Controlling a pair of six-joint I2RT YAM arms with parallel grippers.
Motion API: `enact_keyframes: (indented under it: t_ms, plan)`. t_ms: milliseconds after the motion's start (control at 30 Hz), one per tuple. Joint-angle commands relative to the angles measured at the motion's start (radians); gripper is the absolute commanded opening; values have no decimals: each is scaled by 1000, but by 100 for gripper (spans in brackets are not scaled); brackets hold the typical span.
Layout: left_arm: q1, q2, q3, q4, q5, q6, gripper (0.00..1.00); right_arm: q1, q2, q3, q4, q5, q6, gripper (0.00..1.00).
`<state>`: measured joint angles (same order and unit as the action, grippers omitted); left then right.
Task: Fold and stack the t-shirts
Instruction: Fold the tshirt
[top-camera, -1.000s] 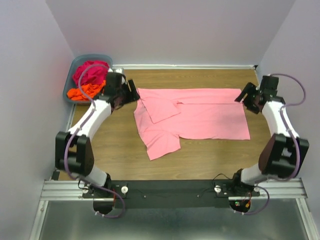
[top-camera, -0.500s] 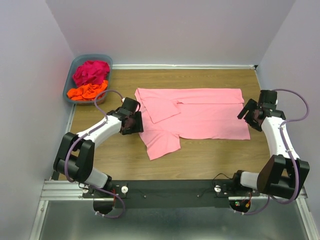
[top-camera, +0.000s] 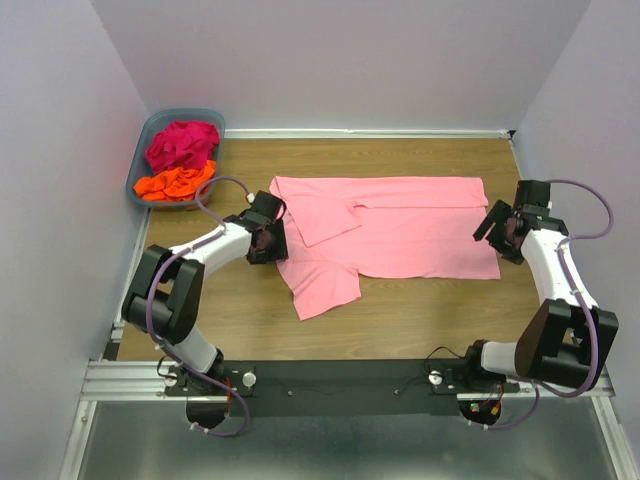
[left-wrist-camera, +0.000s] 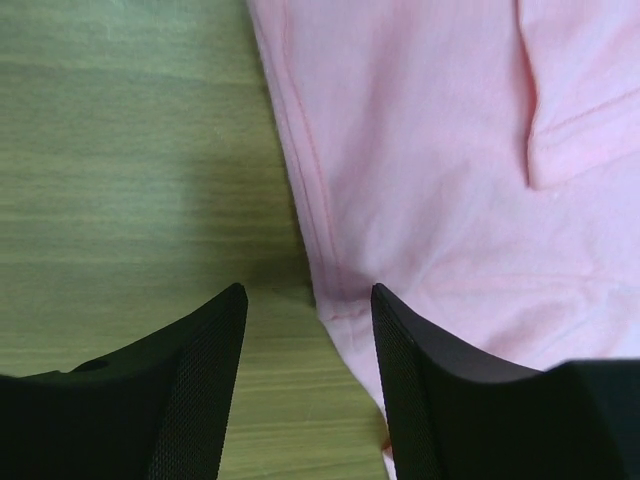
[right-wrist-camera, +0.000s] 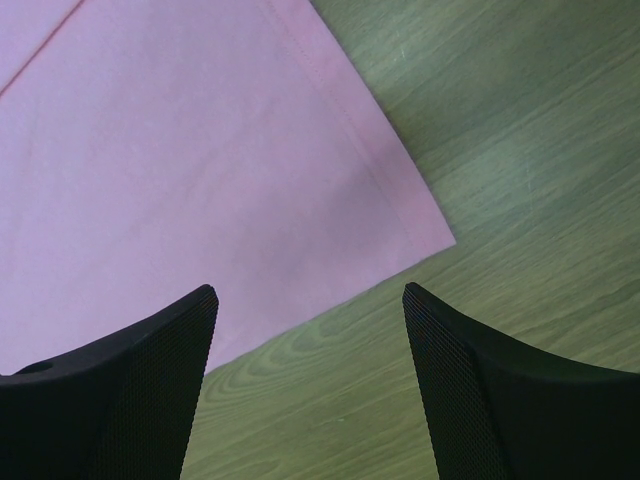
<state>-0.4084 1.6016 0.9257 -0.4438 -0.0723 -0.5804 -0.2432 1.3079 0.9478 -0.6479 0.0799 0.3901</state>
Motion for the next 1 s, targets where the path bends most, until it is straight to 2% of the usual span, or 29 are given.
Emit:
enact_keyframes:
  t_ms: [0, 400, 500, 533, 567, 600, 733, 967]
  plan:
    - [-7, 46, 15, 14, -72, -1, 58, 2, 13, -14, -16, 17, -8, 83]
    - [-29, 66, -4, -33, -72, 20, 54, 2, 94, -26, -18, 66, 38, 83]
    - [-35, 83, 5, -32, -54, 33, 42, 4, 134, -37, -19, 80, 50, 83]
    - [-35, 84, 9, -24, -40, 36, 32, 2, 143, -35, -19, 81, 50, 82]
    - [-38, 90, 10, -19, -34, 39, 31, 1, 161, -34, -22, 89, 55, 81]
    - [-38, 93, 15, -16, -32, 48, 22, 1, 169, -34, -19, 107, 59, 79]
    - [-38, 106, 19, -7, -26, 82, 0, -7, 203, -35, -24, 138, 65, 72]
    - [-35, 109, 47, -29, -18, 103, 0, -83, 226, -90, -15, 104, 84, 68]
